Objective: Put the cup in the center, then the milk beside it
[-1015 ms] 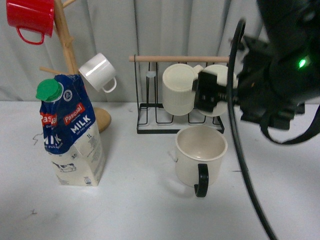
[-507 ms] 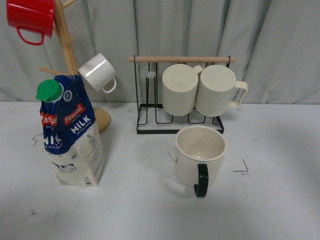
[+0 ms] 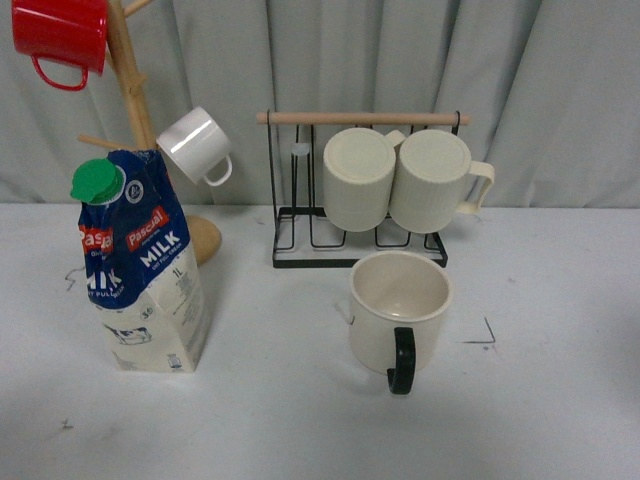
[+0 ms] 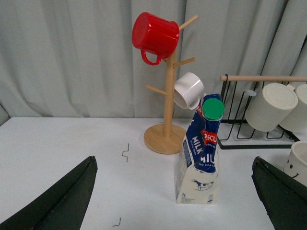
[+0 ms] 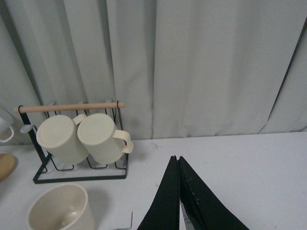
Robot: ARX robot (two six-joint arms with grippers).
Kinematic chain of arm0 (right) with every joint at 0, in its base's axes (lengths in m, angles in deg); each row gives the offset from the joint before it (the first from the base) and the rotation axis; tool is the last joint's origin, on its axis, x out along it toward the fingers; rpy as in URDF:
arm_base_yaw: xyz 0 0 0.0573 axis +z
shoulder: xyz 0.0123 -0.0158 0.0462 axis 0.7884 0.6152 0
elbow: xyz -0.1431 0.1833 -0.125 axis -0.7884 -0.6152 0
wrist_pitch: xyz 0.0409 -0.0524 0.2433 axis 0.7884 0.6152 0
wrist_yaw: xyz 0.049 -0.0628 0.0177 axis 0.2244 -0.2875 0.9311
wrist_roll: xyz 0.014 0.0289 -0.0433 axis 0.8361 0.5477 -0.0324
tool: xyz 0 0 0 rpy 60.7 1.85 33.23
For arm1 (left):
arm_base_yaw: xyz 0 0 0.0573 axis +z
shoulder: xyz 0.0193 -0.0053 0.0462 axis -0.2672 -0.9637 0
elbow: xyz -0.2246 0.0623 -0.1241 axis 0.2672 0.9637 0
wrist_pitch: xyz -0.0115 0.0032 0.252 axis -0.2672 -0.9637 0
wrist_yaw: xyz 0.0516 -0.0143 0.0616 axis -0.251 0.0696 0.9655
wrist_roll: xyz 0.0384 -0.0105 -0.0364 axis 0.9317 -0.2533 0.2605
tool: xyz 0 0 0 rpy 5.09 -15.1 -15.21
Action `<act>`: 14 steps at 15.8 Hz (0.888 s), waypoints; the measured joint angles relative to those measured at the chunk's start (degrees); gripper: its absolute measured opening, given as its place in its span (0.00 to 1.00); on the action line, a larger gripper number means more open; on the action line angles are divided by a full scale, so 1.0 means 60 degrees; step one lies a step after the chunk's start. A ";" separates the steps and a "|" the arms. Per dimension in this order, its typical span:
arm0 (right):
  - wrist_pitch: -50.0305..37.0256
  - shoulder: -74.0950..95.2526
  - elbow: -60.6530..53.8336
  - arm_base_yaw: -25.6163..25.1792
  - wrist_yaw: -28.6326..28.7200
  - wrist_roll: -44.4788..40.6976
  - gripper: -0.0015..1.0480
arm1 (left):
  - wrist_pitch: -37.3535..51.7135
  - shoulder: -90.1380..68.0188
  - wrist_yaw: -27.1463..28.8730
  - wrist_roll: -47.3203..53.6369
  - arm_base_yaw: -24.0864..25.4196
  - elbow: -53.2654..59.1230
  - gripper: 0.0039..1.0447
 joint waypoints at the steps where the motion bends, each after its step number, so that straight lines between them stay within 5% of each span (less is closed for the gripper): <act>1: 0.0029 -0.0317 -0.0335 -0.0069 0.0113 0.0000 0.02 | 0.0000 0.0000 0.0000 -0.0004 0.0000 0.0000 0.94; 5: 0.0266 -0.1268 -0.0998 -0.0984 0.0863 -0.0011 0.02 | 0.0000 0.0000 0.0004 -0.0004 0.0000 0.0000 0.94; 14: 0.1559 -0.3865 -0.2095 -0.0914 0.0965 -0.0015 0.02 | 0.0000 0.0000 0.0000 -0.0004 0.0000 0.0000 0.94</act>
